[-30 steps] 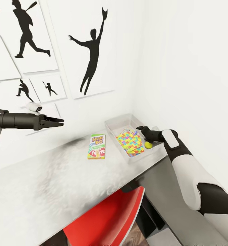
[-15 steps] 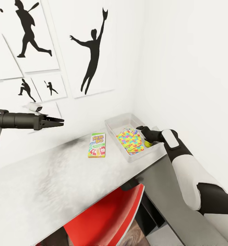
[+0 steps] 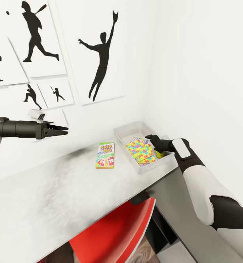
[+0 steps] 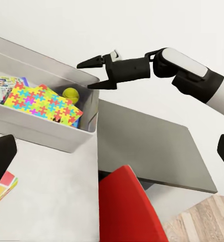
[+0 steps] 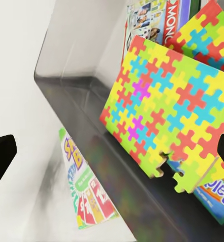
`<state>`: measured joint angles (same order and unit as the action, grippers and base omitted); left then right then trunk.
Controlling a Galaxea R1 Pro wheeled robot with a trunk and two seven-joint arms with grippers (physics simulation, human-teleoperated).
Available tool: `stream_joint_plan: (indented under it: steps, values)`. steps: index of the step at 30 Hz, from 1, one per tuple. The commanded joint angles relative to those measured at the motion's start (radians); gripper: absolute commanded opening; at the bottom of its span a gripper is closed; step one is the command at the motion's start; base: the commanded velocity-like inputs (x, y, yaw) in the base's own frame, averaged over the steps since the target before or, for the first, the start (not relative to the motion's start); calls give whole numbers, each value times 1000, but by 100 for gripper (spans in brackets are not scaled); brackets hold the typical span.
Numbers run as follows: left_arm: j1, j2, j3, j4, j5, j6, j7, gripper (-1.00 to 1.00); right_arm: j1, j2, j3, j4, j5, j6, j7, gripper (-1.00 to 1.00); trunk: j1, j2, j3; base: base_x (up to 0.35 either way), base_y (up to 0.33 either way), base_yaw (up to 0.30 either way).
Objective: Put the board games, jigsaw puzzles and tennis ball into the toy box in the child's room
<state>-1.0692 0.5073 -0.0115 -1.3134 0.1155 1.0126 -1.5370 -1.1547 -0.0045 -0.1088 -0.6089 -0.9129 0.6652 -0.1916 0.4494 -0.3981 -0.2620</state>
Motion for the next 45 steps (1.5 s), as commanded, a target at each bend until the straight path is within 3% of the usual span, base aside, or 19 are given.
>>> stream_joint_plan:
  steps: [1,18,45]
  values:
    - [-1,0,-1,0,1,11,-3,100,-1,0,-2,-2,-10,4,-9,100,1,-2,-1,0,0,158]
    - [-1,-1,-2,0,1,11,-1,100,-2,-1,-2,-3,-9,2,-9,100,1,-2,21,0,-30,155]
    - [-1,0,-1,-1,1,12,-2,100,-2,5,-2,-8,-9,5,-34,100,1,-2,22,-56,-13,7]
